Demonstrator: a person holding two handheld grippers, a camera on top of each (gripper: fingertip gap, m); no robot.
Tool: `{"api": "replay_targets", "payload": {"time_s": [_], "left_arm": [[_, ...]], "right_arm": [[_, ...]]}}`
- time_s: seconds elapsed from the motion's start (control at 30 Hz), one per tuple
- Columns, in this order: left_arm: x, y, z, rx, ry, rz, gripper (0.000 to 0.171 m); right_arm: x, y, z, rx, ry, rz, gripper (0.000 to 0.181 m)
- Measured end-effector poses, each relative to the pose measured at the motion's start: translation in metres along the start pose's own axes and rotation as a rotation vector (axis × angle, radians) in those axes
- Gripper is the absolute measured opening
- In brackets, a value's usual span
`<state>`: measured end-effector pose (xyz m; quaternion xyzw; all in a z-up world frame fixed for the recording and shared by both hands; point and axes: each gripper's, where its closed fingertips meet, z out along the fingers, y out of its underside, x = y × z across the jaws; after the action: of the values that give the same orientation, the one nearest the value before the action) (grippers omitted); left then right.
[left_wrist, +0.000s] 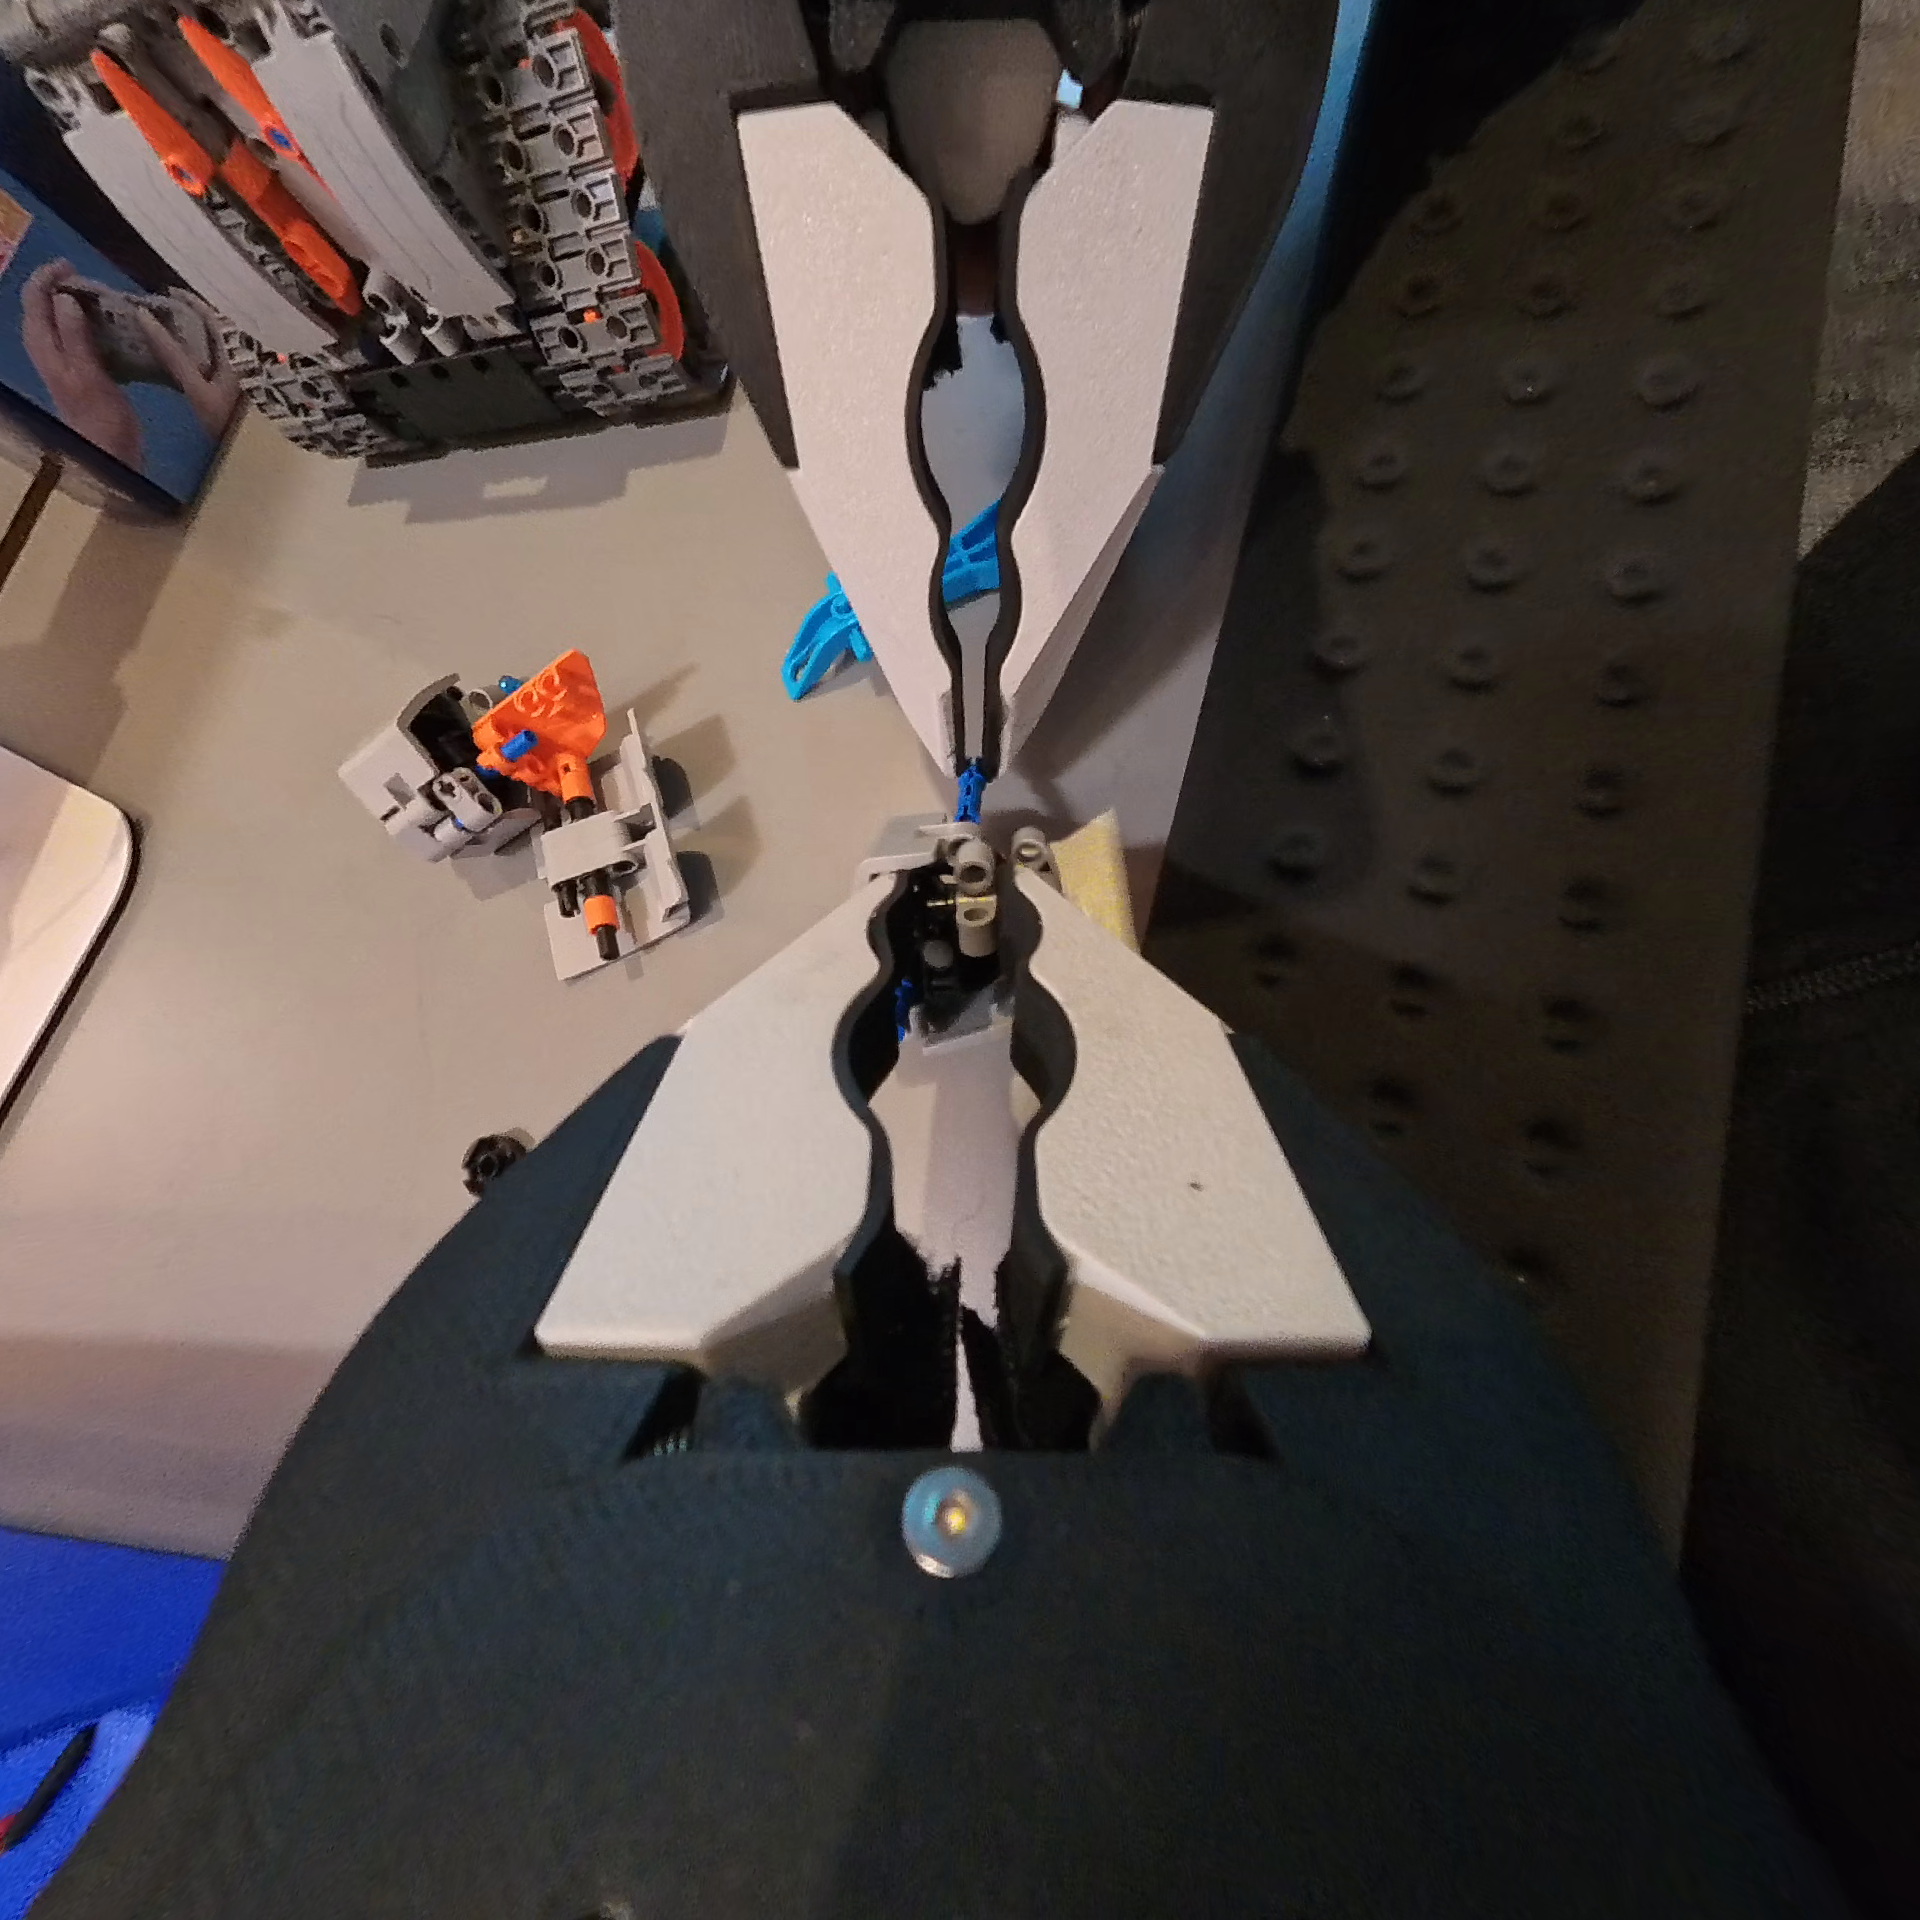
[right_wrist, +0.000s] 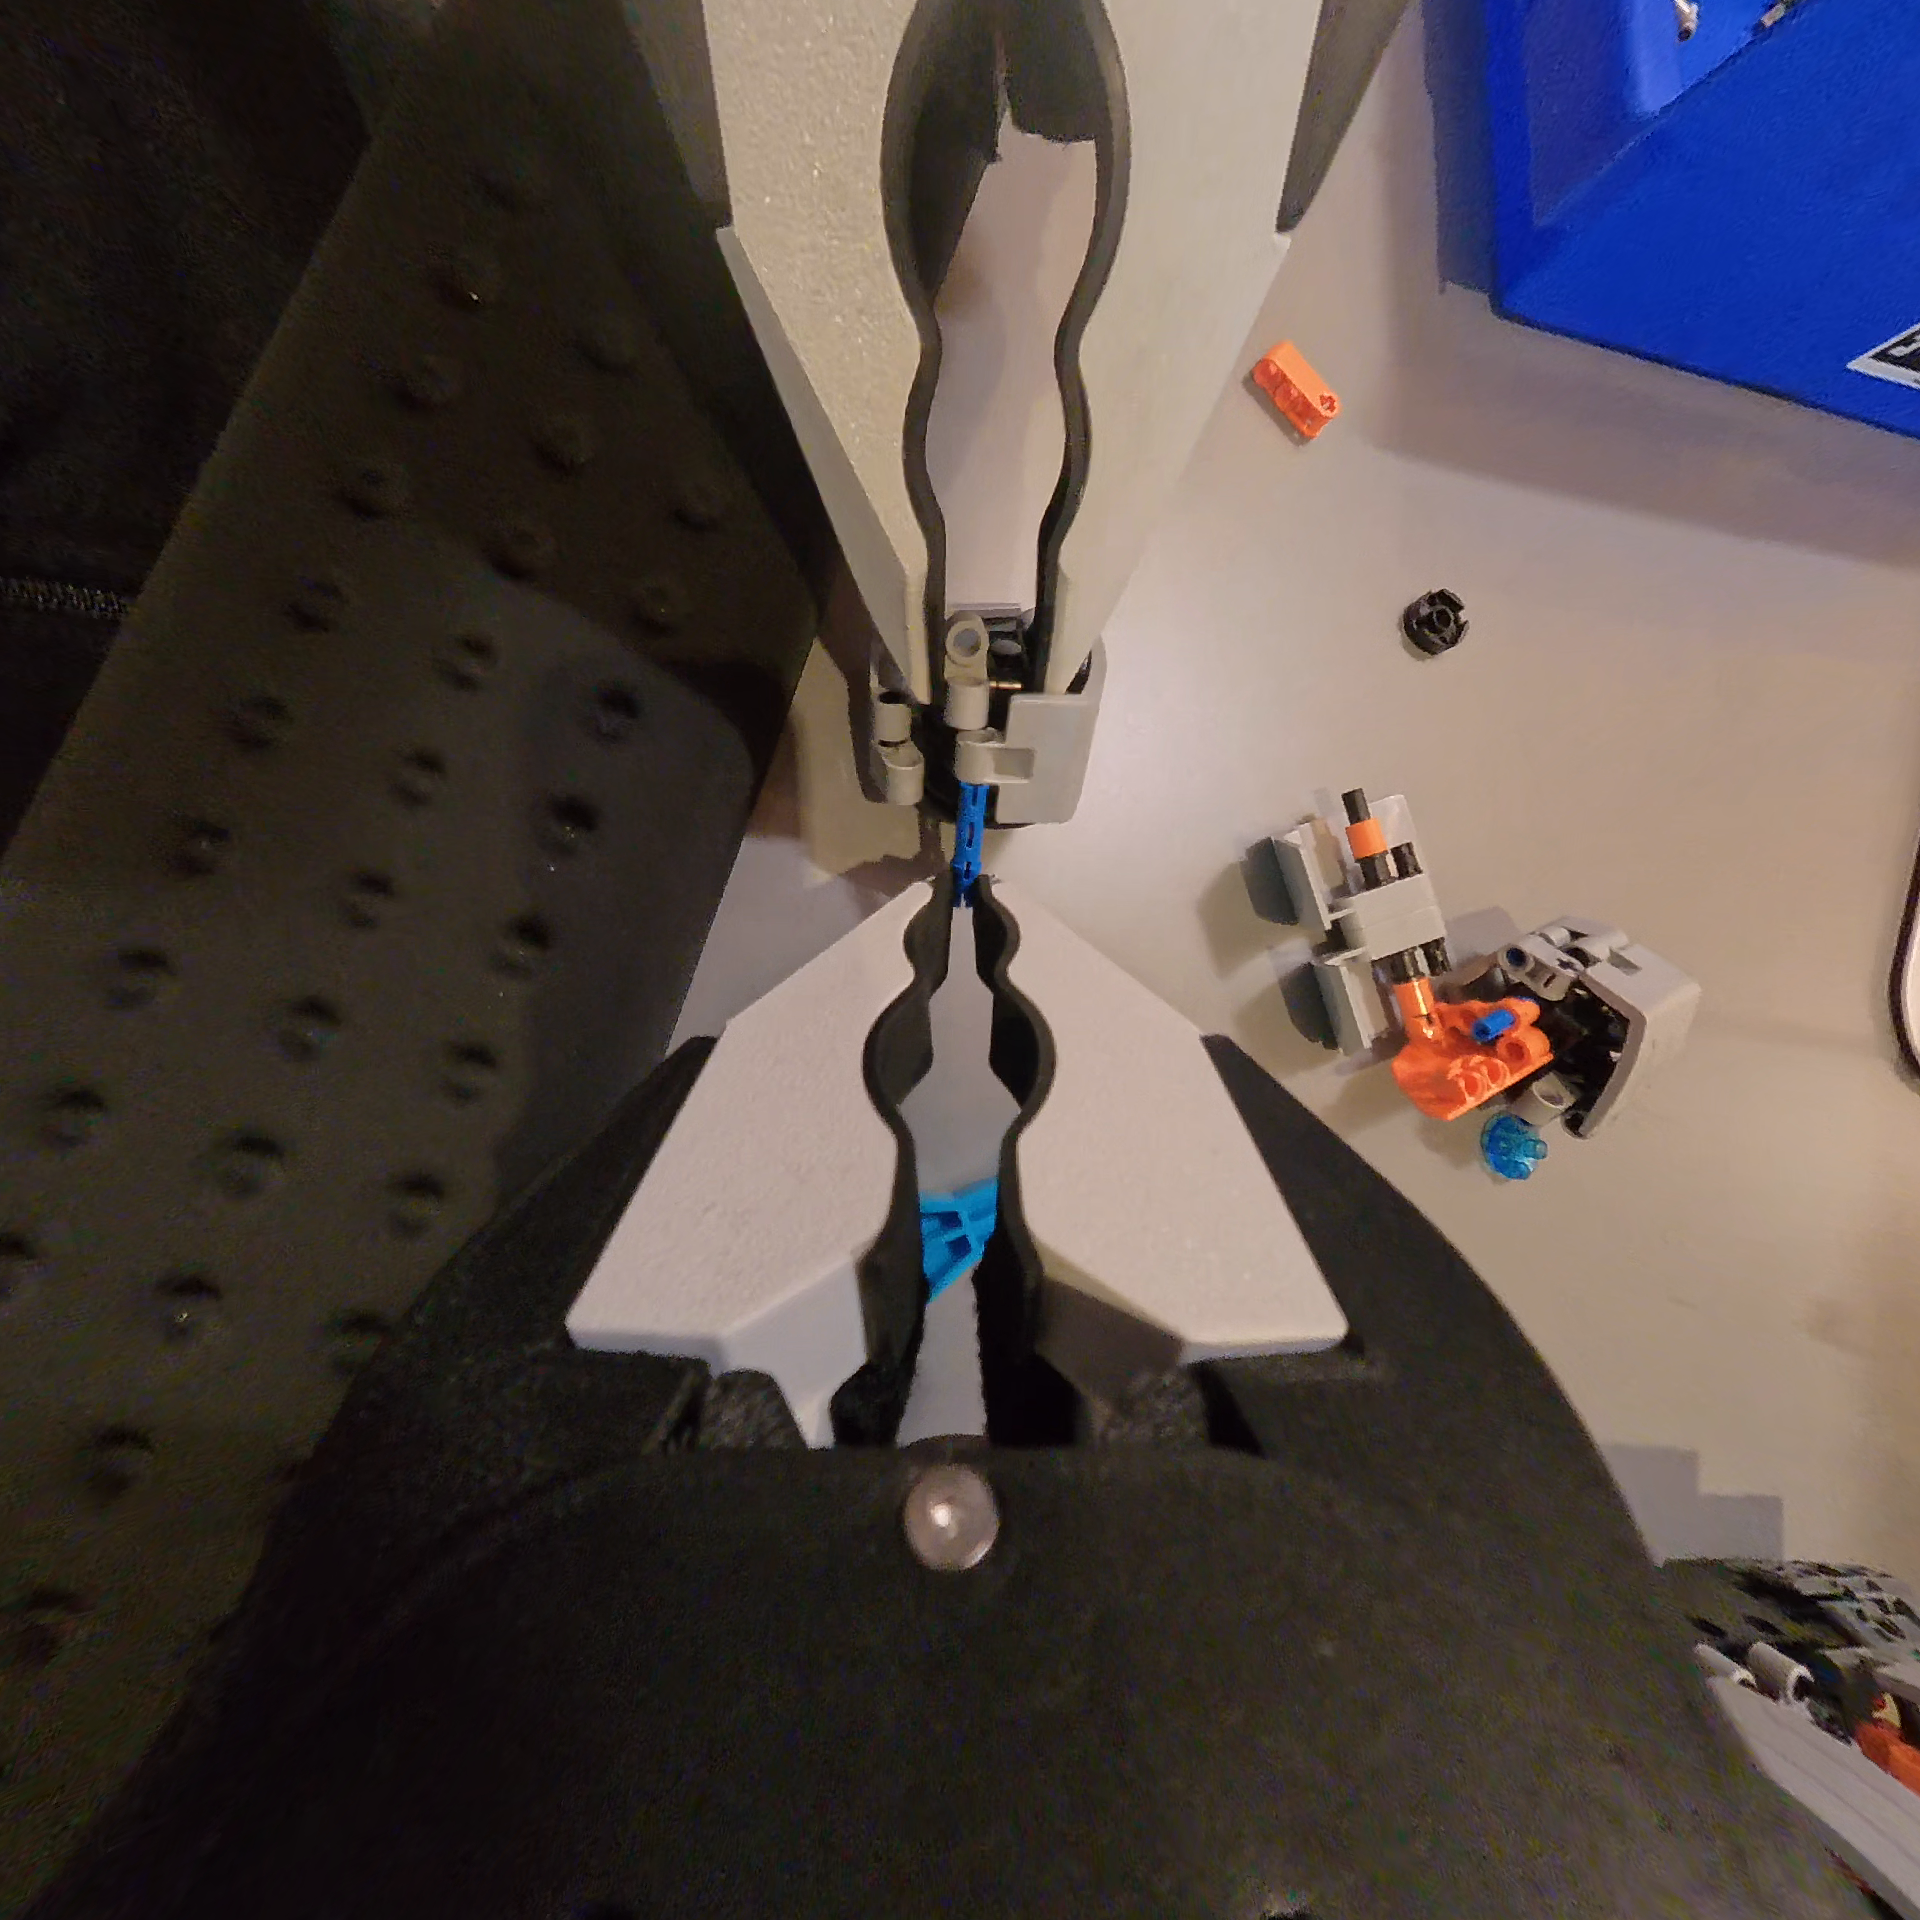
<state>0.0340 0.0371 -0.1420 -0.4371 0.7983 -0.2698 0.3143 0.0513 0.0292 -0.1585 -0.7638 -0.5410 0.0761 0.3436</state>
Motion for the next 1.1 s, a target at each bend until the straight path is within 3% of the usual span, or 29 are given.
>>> {"api": "replay_targets", "payload": {"time_s": [0.4,1.1], "left_arm": [[-0.0053,-0.0021,-0.0044,0.107,-0.037,-0.041,0.013],[-0.0081,-0.0021,0.0010,0.082,-0.075,0.005,0.013]], "right_arm": [[0.0028,-0.0048,0.0004,0.025,0.008,0.028,0.001],[0.0068,-0.0025,-0.0022,-0.013,0.050,0.023,0.000]]}}
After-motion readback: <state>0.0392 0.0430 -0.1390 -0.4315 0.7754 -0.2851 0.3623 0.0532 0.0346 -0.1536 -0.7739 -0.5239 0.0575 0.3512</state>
